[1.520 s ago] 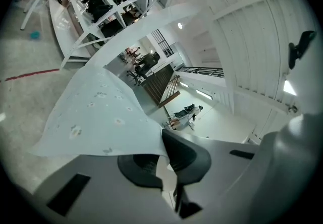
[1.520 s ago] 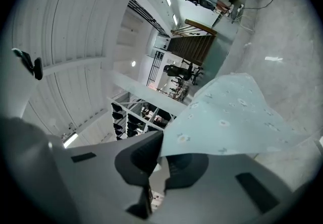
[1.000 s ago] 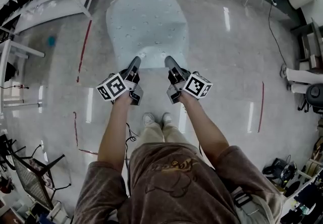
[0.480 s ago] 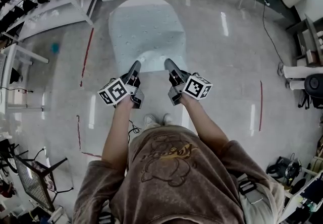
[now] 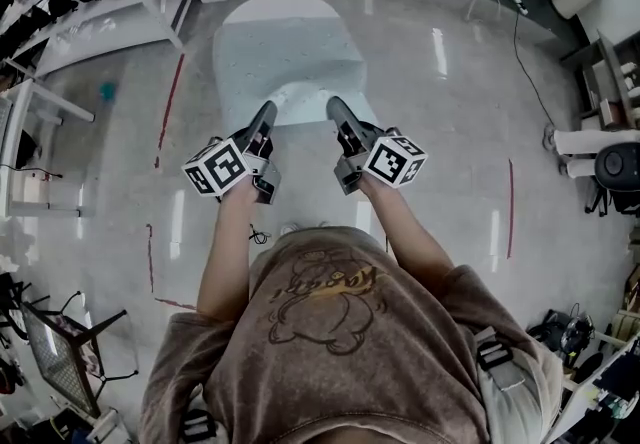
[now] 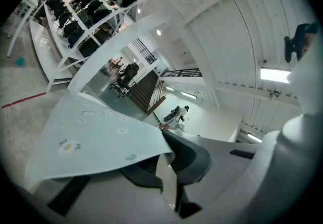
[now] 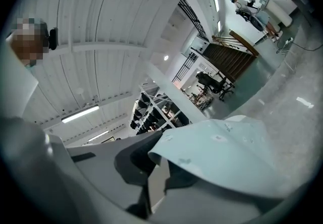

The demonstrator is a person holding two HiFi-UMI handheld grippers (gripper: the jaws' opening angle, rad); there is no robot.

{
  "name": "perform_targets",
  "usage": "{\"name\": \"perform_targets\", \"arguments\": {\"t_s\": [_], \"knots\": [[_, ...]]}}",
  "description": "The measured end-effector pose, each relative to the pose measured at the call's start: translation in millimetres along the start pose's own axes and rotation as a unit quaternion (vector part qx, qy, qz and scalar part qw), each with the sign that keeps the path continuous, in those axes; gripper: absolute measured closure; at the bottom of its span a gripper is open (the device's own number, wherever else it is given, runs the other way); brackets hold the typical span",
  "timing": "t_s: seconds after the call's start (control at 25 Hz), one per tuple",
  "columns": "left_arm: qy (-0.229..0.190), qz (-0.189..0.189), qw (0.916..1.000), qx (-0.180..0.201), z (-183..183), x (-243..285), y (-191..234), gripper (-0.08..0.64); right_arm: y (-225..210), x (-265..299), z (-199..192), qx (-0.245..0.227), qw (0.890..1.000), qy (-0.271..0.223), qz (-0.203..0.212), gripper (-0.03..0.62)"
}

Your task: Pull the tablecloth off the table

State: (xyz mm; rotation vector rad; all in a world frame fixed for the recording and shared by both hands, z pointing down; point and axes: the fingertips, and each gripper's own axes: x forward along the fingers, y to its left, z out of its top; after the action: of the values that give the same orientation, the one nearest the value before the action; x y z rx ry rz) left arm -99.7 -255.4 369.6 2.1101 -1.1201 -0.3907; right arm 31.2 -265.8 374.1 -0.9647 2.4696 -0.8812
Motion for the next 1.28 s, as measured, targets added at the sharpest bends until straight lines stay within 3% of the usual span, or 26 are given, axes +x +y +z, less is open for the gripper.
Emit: {"name": "perform_targets", "arguments": {"t_s": [0.28,0.56,0.92,1.28], "knots": [[-0.013,-0.021,0.9991,0.035,22.8,-2.3,-39.9,0.538,26.3,-5.8,33.6,-0.045,0.999,-0.02,0.01,0.574],[-0.028,-0.013,0.9958,0.086,38.8,-8.4,-64.6,0.538,49.8,-8.2,54.6,-0.088,0.995,-0.03,0.019,0.569],[-0.044,-0.004,0.9943,0.097,40.6,-33.9,-90.6,0.538,81.1,-21.9,61.9,-0.124,0.991,-0.034,0.039,0.569],[-0.051,0.01,0.994,0.096,7.5,-47.5,-114.4,0.538,83.1,-61.9,55.4,-0.13,0.99,-0.01,0.06,0.563]]}}
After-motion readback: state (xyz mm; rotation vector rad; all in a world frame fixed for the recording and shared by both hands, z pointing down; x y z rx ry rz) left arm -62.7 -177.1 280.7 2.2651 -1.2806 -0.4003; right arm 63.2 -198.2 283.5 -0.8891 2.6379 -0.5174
